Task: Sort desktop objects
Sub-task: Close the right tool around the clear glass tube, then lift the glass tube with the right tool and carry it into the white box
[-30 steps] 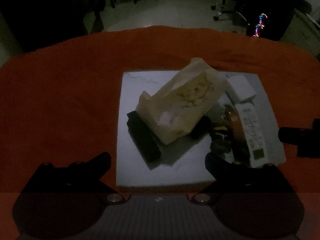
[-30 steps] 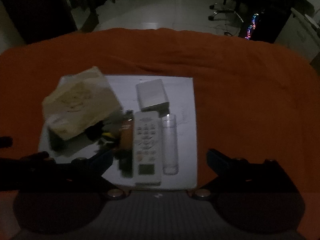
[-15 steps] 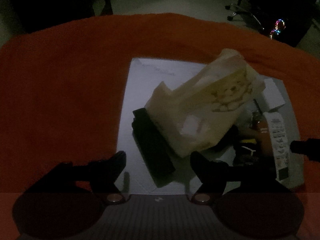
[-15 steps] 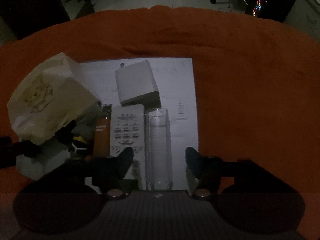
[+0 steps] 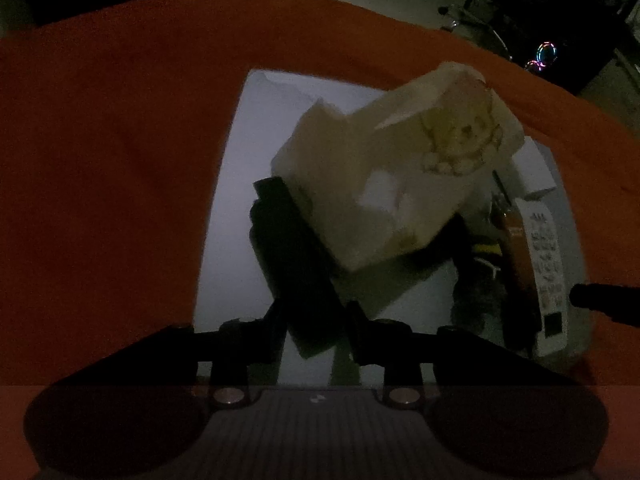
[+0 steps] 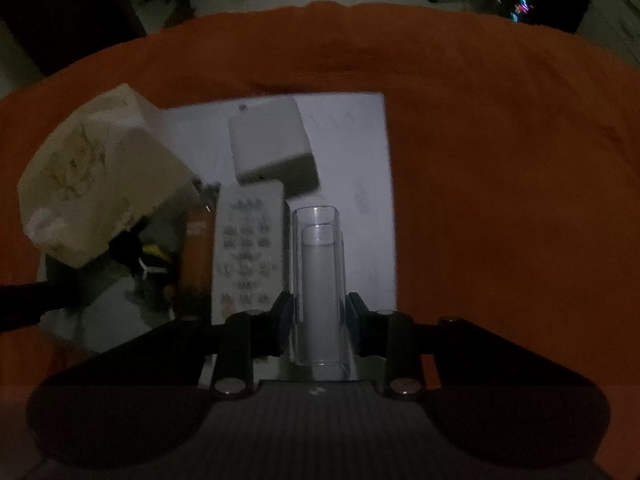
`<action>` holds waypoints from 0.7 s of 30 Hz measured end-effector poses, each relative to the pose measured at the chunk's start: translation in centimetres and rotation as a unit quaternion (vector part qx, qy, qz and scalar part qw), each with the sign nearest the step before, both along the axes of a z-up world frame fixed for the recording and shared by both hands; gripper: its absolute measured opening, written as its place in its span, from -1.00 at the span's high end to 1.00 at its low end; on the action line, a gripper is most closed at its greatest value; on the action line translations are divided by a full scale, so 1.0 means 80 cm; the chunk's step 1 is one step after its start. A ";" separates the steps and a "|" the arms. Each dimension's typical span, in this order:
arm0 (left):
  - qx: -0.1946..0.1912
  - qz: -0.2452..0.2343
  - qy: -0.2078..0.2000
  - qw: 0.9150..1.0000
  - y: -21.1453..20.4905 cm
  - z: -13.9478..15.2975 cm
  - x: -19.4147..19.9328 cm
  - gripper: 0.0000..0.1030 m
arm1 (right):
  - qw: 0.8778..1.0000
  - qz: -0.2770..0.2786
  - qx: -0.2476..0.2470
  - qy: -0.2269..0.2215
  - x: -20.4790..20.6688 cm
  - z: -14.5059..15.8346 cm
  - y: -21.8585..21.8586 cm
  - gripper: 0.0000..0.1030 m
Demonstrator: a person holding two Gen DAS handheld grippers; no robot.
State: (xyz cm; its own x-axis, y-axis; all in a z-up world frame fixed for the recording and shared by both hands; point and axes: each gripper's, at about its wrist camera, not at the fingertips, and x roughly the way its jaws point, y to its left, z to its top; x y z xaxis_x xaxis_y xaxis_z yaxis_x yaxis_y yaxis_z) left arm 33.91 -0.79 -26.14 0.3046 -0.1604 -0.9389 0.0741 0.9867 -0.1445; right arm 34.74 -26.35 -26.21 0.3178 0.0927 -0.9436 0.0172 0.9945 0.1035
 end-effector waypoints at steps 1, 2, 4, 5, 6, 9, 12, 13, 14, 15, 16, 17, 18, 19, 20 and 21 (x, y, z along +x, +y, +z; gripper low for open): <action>-0.002 -0.002 0.003 1.000 0.002 0.001 -0.003 0.48 | 1.000 -0.004 -0.003 0.006 -0.003 0.000 -0.002 0.39; 0.000 -0.001 0.004 1.000 0.003 0.002 -0.005 0.50 | 1.000 -0.009 -0.005 0.007 -0.005 0.000 -0.004 0.39; 0.002 0.004 0.010 1.000 0.006 0.003 -0.006 0.51 | 1.000 -0.020 -0.004 0.008 -0.006 0.001 -0.008 0.38; 0.001 0.008 0.013 1.000 0.007 0.003 -0.005 0.51 | 1.000 -0.027 0.003 0.009 -0.005 0.000 -0.011 0.37; -0.001 0.012 0.016 1.000 0.008 0.003 -0.002 0.46 | 0.999 -0.034 0.010 0.010 -0.003 -0.002 -0.014 0.36; 0.009 0.013 0.006 1.000 0.003 0.005 0.004 -0.10 | 0.999 -0.040 0.012 0.025 0.002 -0.011 -0.014 0.31; 0.030 0.004 -0.018 0.999 -0.007 0.008 0.009 -0.27 | 1.000 -0.022 -0.007 0.018 0.005 -0.017 -0.006 0.30; 0.031 0.001 -0.018 0.999 -0.009 0.007 0.011 -0.27 | 1.000 -0.018 -0.010 0.014 0.007 -0.018 -0.004 0.30; 0.034 0.001 -0.019 0.999 -0.011 0.006 0.014 -0.27 | 1.000 -0.015 -0.012 0.011 0.008 -0.018 -0.002 0.30; 0.037 0.002 -0.021 0.999 -0.012 0.005 0.016 -0.27 | 1.000 -0.012 -0.013 0.007 0.010 -0.019 0.000 0.30; 0.039 0.005 -0.025 0.999 -0.013 0.004 0.017 -0.27 | 1.000 -0.008 -0.016 0.005 0.012 -0.019 0.002 0.31; 0.039 0.009 -0.026 0.999 -0.012 0.001 0.017 -0.24 | 1.000 -0.006 -0.020 0.004 0.013 -0.019 0.004 0.32; 0.041 0.013 -0.026 0.999 -0.010 -0.001 0.016 -0.04 | 1.000 -0.004 -0.023 0.004 0.014 -0.019 0.006 0.34; 0.047 0.018 -0.029 0.998 -0.011 -0.001 0.015 0.02 | 1.000 0.000 -0.025 0.004 0.014 -0.019 0.008 0.35; 0.054 0.024 -0.032 0.998 -0.012 -0.002 0.015 0.34 | 1.000 0.004 -0.027 0.005 0.014 -0.020 0.010 0.36; 0.058 0.027 -0.035 0.997 -0.012 -0.002 0.014 0.51 | 1.000 0.009 -0.029 0.004 0.014 -0.020 0.013 0.36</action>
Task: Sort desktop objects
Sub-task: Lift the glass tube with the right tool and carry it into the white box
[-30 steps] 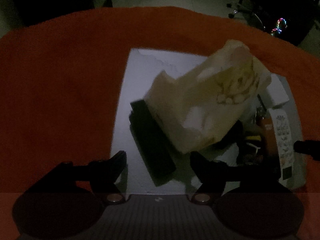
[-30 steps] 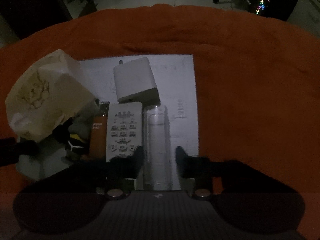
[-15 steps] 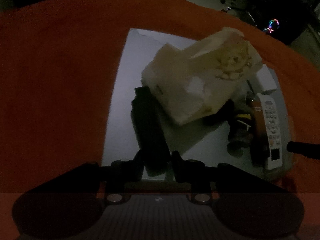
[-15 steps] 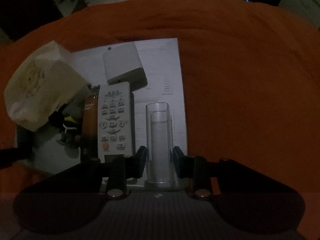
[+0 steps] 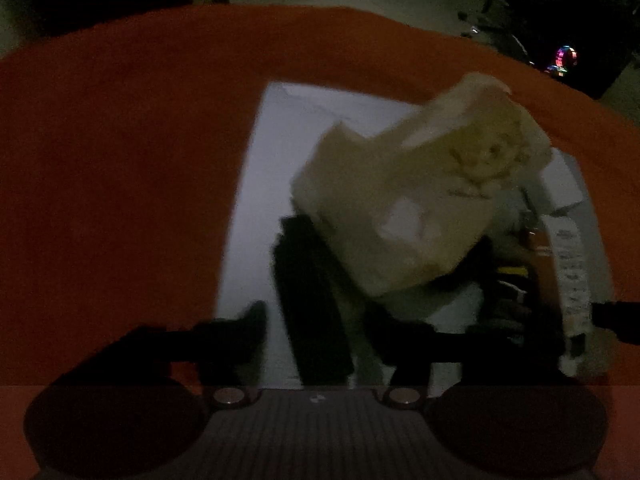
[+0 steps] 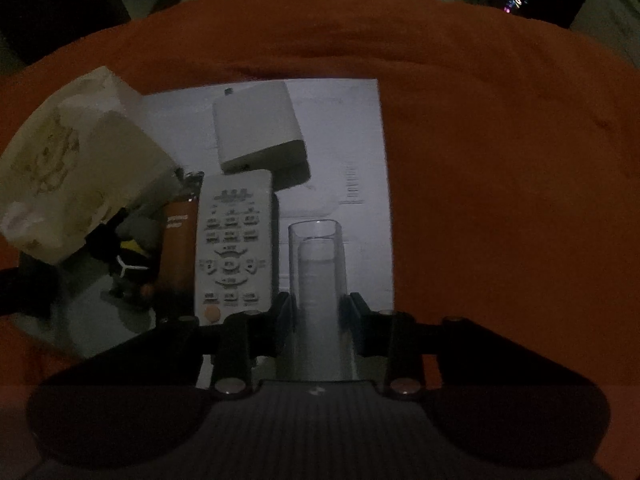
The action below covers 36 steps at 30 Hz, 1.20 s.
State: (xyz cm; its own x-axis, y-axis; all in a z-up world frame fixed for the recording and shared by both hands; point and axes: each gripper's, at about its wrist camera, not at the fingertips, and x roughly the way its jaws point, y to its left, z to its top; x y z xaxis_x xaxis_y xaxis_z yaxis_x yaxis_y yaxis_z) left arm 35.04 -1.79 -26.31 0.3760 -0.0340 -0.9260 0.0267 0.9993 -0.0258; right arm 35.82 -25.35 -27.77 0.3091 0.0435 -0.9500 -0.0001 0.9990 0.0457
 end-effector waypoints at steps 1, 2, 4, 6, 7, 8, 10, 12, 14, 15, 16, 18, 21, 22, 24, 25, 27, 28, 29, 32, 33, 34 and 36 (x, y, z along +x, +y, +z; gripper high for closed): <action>-0.001 0.002 -0.004 1.000 0.000 0.001 -0.001 0.52 | 1.000 0.005 -0.003 -0.003 -0.002 0.000 0.002 0.37; -0.003 0.008 -0.007 1.000 0.002 0.002 -0.004 0.54 | 1.000 0.008 -0.006 -0.005 -0.004 0.001 0.003 0.37; -0.010 0.023 -0.010 1.000 0.008 0.005 -0.005 0.56 | 1.000 0.000 -0.008 -0.006 -0.007 0.002 0.002 0.37; -0.019 0.029 -0.009 0.999 0.014 0.014 -0.007 0.57 | 1.000 -0.010 -0.006 -0.007 -0.010 0.006 0.001 0.37; -0.023 0.027 -0.009 0.999 0.015 0.020 -0.009 0.58 | 1.000 -0.013 -0.003 -0.009 -0.013 0.011 0.001 0.37; -0.025 0.023 -0.010 0.999 0.015 0.026 -0.012 0.58 | 1.000 -0.015 0.002 -0.013 -0.015 0.018 0.000 0.37; -0.028 0.012 -0.012 0.999 0.015 0.039 -0.018 0.58 | 1.000 -0.021 0.004 -0.023 -0.022 0.038 -0.002 0.37; -0.027 0.007 -0.015 0.999 0.014 0.055 -0.028 0.58 | 0.999 -0.029 0.005 -0.030 -0.030 0.057 -0.004 0.37; -0.035 0.011 -0.014 0.999 0.015 0.072 -0.037 0.58 | 0.999 -0.034 0.010 -0.036 -0.038 0.077 -0.003 0.37; -0.039 0.013 -0.015 0.999 0.015 0.081 -0.042 0.58 | 0.998 -0.036 0.013 -0.040 -0.045 0.088 -0.002 0.37; -0.042 0.009 -0.017 0.999 0.014 0.093 -0.050 0.58 | 0.998 -0.037 0.019 -0.043 -0.050 0.100 0.000 0.37; -0.046 -0.002 -0.022 0.999 0.011 0.113 -0.068 0.58 | 0.998 -0.036 0.032 -0.051 -0.067 0.124 0.005 0.37; -0.056 -0.007 -0.026 0.998 0.010 0.144 -0.100 0.58 | 0.997 -0.028 0.040 -0.059 -0.095 0.156 0.017 0.37; -0.058 -0.007 -0.026 0.998 0.009 0.151 -0.110 0.58 | 0.997 -0.025 0.046 -0.062 -0.107 0.166 0.021 0.37; -0.060 -0.008 -0.027 0.998 0.009 0.167 -0.134 0.58 | 0.996 -0.019 0.054 -0.067 -0.128 0.184 0.029 0.37; -0.059 -0.012 -0.029 0.998 0.009 0.173 -0.147 0.58 | 0.996 -0.016 0.056 -0.069 -0.140 0.193 0.034 0.37; -0.052 -0.023 -0.036 0.998 0.007 0.184 -0.174 0.58 | 0.995 -0.011 0.061 -0.077 -0.165 0.212 0.042 0.37; -0.046 -0.029 -0.043 0.998 0.006 0.189 -0.188 0.58 | 0.995 -0.007 0.064 -0.081 -0.178 0.222 0.047 0.37; -0.039 -0.035 -0.051 0.997 0.004 0.194 -0.201 0.58 | 0.994 -0.002 0.066 -0.083 -0.190 0.230 0.052 0.37; -0.042 -0.047 -0.054 0.997 0.002 0.203 -0.238 0.58 | 0.994 0.012 0.062 -0.090 -0.223 0.247 0.067 0.37; -0.042 -0.049 -0.055 0.996 0.002 0.205 -0.249 0.58 | 0.994 0.015 0.062 -0.091 -0.233 0.250 0.072 0.37; -0.037 -0.050 -0.056 0.996 0.001 0.205 -0.258 0.58 | 0.994 0.017 0.064 -0.092 -0.242 0.251 0.077 0.37; -0.026 -0.050 -0.059 0.997 -0.002 0.205 -0.277 0.58 | 0.994 0.016 0.070 -0.088 -0.260 0.250 0.083 0.37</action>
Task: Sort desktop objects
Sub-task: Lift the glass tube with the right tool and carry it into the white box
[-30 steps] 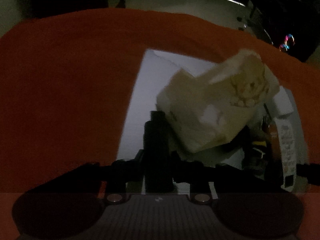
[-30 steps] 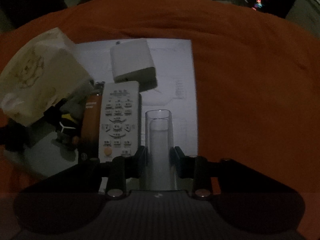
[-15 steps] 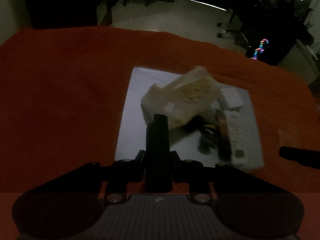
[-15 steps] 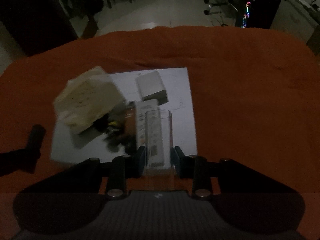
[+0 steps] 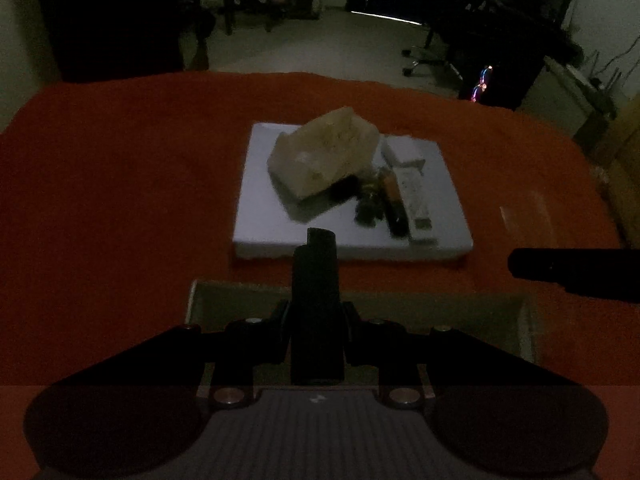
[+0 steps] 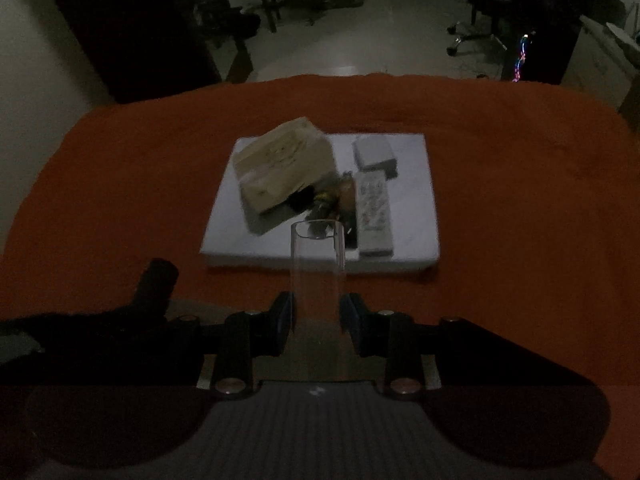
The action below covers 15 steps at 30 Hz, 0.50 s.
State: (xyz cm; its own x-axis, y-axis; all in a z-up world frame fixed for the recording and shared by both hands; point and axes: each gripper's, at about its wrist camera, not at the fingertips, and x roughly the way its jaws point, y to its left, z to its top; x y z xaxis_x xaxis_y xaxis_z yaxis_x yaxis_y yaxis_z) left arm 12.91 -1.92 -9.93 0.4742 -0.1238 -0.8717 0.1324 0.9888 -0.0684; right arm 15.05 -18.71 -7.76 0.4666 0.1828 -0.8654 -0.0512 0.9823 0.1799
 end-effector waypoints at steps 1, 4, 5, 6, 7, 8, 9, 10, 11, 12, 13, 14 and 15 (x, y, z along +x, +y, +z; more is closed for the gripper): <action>0.005 0.000 -0.001 1.000 -0.001 -0.001 -0.009 0.58 | 1.000 -0.003 0.000 0.000 -0.009 0.000 0.003 0.37; 0.012 -0.001 0.001 1.000 0.001 -0.004 -0.037 0.58 | 1.000 -0.010 -0.015 -0.005 -0.034 -0.004 0.012 0.37; 0.014 -0.003 0.001 1.000 0.002 -0.004 -0.045 0.58 | 1.000 -0.010 -0.018 -0.007 -0.042 -0.005 0.014 0.37; 0.016 -0.005 0.002 1.000 0.004 -0.005 -0.052 0.58 | 1.000 -0.009 -0.019 -0.007 -0.048 -0.007 0.015 0.37; 0.017 -0.006 0.002 1.000 0.004 -0.007 -0.059 0.58 | 1.000 -0.007 -0.020 -0.004 -0.054 -0.011 0.016 0.37; 0.018 -0.009 0.003 1.000 0.005 -0.009 -0.065 0.58 | 1.000 -0.003 -0.020 -0.001 -0.061 -0.016 0.018 0.37; 0.019 -0.011 0.007 1.000 0.005 -0.013 -0.069 0.58 | 1.000 0.000 -0.021 0.003 -0.067 -0.020 0.019 0.37; 0.019 -0.012 0.013 1.000 0.005 -0.018 -0.073 0.58 | 1.000 0.004 -0.021 0.006 -0.073 -0.024 0.020 0.37; 0.018 -0.013 0.018 1.000 0.005 -0.023 -0.077 0.58 | 1.000 0.009 -0.019 0.013 -0.079 -0.031 0.021 0.37; 0.019 -0.012 0.021 1.000 0.005 -0.028 -0.081 0.58 | 1.000 0.014 -0.016 0.020 -0.083 -0.038 0.022 0.37; 0.019 -0.012 0.024 0.999 0.005 -0.033 -0.085 0.58 | 0.999 0.017 -0.016 0.026 -0.088 -0.045 0.023 0.37; 0.018 -0.012 0.027 0.999 0.005 -0.038 -0.088 0.58 | 0.999 0.019 -0.018 0.032 -0.094 -0.053 0.025 0.37; 0.017 -0.013 0.030 0.999 0.005 -0.043 -0.092 0.58 | 0.999 0.022 -0.019 0.038 -0.098 -0.060 0.026 0.37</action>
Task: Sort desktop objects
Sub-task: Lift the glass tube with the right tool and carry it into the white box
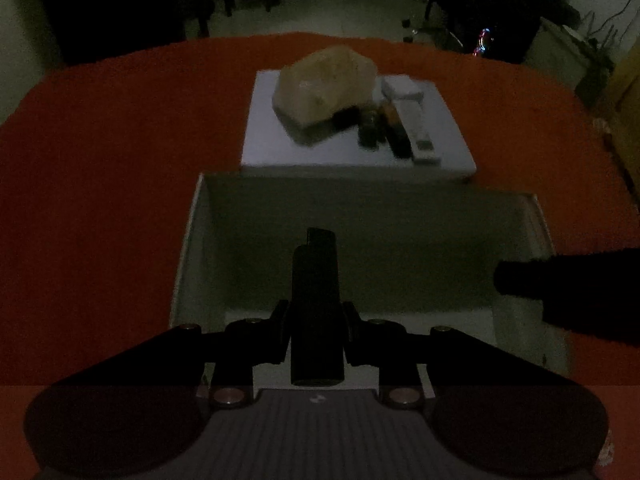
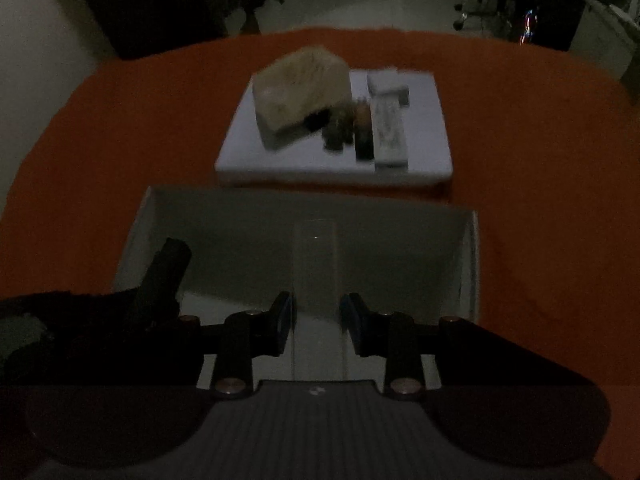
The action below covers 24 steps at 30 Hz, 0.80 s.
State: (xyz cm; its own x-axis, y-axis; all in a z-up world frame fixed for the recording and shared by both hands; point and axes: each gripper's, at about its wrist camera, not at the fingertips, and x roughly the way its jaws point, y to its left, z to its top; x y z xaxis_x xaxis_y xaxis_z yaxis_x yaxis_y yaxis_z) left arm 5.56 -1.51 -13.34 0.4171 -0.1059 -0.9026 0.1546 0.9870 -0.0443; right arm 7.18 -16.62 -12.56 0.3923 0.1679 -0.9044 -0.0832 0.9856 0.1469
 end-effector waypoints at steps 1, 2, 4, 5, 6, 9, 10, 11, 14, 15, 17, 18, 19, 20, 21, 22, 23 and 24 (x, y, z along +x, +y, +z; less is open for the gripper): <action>-0.001 -0.001 0.005 1.000 0.001 -0.005 -0.003 0.58 | 1.000 0.004 -0.002 0.005 -0.004 -0.007 0.001 0.37; -0.003 0.000 0.011 1.000 0.001 -0.011 -0.006 0.58 | 1.000 0.006 -0.005 0.010 -0.008 -0.015 0.003 0.37; -0.003 0.004 0.018 1.000 0.002 -0.025 -0.009 0.58 | 1.000 0.005 -0.013 0.021 -0.016 -0.027 0.008 0.37; -0.004 0.007 0.022 1.000 0.003 -0.031 -0.010 0.58 | 1.000 0.005 -0.015 0.026 -0.018 -0.033 0.009 0.37; -0.006 0.012 0.025 1.000 0.004 -0.038 -0.010 0.58 | 0.999 0.006 -0.017 0.030 -0.019 -0.038 0.010 0.37; -0.004 0.015 0.033 0.999 0.004 -0.052 -0.009 0.58 | 0.999 0.005 -0.023 0.038 -0.019 -0.047 0.011 0.37; -0.001 0.015 0.033 0.999 0.004 -0.055 -0.008 0.58 | 0.999 0.005 -0.024 0.042 -0.017 -0.051 0.011 0.37; 0.002 0.015 0.034 0.999 0.004 -0.058 -0.008 0.58 | 0.999 0.006 -0.026 0.047 -0.013 -0.056 0.011 0.38; 0.007 0.015 0.037 0.999 0.002 -0.064 -0.005 0.58 | 0.998 0.005 -0.030 0.059 -0.003 -0.074 0.010 0.37; 0.006 0.013 0.039 0.999 0.001 -0.066 -0.004 0.58 | 0.997 0.003 -0.034 0.063 -0.001 -0.080 0.009 0.37; 0.008 0.011 0.042 0.999 -0.001 -0.071 -0.002 0.58 | 0.997 -0.005 -0.034 0.076 0.006 -0.094 0.006 0.37; 0.010 0.008 0.045 0.999 -0.002 -0.075 -0.002 0.58 | 0.996 -0.010 -0.035 0.079 0.010 -0.100 0.005 0.37; 0.012 0.006 0.049 0.999 -0.003 -0.079 -0.001 0.58 | 0.996 -0.011 -0.039 0.082 0.014 -0.106 0.004 0.37; 0.016 0.004 0.053 0.998 -0.004 -0.083 -0.001 0.58 | 0.995 -0.013 -0.045 0.086 0.019 -0.112 0.005 0.37; 0.022 0.001 0.056 0.998 -0.006 -0.088 -0.001 0.58 | 0.995 -0.018 -0.049 0.086 0.022 -0.116 0.004 0.37; 0.026 0.000 0.057 0.998 -0.008 -0.092 0.000 0.58 | 0.995 -0.021 -0.051 0.088 0.024 -0.119 0.003 0.37; 0.028 -0.001 0.059 0.998 -0.009 -0.095 0.000 0.58 | 0.994 -0.023 -0.053 0.091 0.027 -0.122 0.003 0.37; 0.027 -0.003 0.062 0.998 -0.009 -0.098 0.001 0.58 | 0.994 -0.025 -0.052 0.093 0.028 -0.124 0.002 0.37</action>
State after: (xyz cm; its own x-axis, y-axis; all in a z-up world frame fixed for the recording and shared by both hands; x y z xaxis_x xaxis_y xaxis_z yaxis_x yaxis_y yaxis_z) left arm 5.63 -2.27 -21.21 0.3019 -0.0571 -0.9516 0.1576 0.9875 -0.0093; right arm 9.44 -16.44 -22.48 0.2219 0.0541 -0.9736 -0.0141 0.9985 0.0523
